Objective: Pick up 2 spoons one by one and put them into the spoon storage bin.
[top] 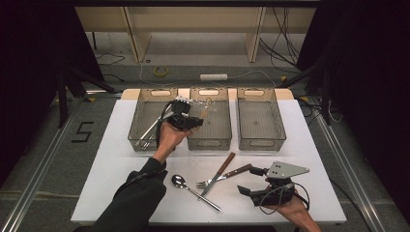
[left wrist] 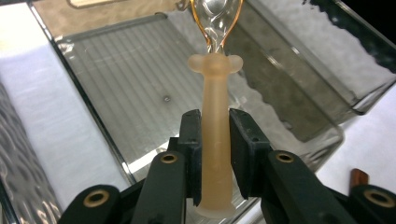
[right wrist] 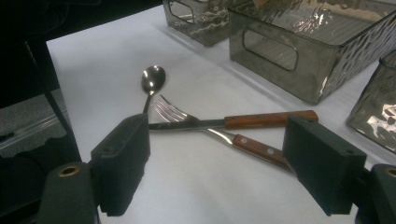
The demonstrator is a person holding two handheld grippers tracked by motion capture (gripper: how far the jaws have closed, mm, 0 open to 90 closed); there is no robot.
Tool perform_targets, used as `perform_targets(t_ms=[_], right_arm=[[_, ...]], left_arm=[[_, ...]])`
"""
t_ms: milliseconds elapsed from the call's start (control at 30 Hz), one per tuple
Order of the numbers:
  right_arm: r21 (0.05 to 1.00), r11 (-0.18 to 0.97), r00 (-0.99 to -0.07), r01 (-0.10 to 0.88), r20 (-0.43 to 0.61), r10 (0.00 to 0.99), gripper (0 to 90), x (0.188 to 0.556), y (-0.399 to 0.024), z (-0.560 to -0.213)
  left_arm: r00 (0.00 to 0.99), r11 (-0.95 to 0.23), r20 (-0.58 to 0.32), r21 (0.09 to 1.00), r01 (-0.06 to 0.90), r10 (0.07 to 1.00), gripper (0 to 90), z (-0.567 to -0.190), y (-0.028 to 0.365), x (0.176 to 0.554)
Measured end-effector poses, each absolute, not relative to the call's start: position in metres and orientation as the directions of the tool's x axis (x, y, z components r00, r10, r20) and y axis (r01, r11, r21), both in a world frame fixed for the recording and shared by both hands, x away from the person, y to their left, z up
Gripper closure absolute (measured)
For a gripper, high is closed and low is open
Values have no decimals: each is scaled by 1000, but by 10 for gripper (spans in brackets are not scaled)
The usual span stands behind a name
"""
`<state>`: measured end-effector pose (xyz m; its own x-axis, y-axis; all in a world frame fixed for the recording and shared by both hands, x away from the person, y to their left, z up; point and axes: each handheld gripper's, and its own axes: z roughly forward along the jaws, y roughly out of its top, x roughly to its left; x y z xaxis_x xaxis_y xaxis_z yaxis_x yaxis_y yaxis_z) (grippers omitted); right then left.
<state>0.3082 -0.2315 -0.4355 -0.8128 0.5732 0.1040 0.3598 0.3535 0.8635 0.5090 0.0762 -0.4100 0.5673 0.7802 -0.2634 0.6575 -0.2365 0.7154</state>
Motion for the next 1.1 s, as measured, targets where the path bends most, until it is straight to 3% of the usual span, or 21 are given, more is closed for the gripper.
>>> perform_targets(t_ms=[267, 400, 667, 767, 1100], right_arm=[[864, 355, -815, 357, 103, 570, 243, 308, -231, -435], [861, 360, -814, 358, 100, 571, 244, 308, -230, -436], [851, 369, -803, 373, 97, 588, 249, 307, -225, -436], [843, 380, -804, 380, 98, 586, 255, 306, -220, -437], [804, 417, -803, 423, 119, 584, 302, 300, -193, -438]], left_arm=[[543, -224, -270, 702, 676, 795, 732, -415, 75, 510], [541, -197, -309, 701, 686, 782, 610, -408, 80, 509], [616, -260, -288, 719, 645, 733, 411, -396, 100, 482], [621, -245, -295, 733, 635, 726, 370, -395, 113, 468], [648, -266, -199, 794, 546, 735, 304, -396, 150, 417]])
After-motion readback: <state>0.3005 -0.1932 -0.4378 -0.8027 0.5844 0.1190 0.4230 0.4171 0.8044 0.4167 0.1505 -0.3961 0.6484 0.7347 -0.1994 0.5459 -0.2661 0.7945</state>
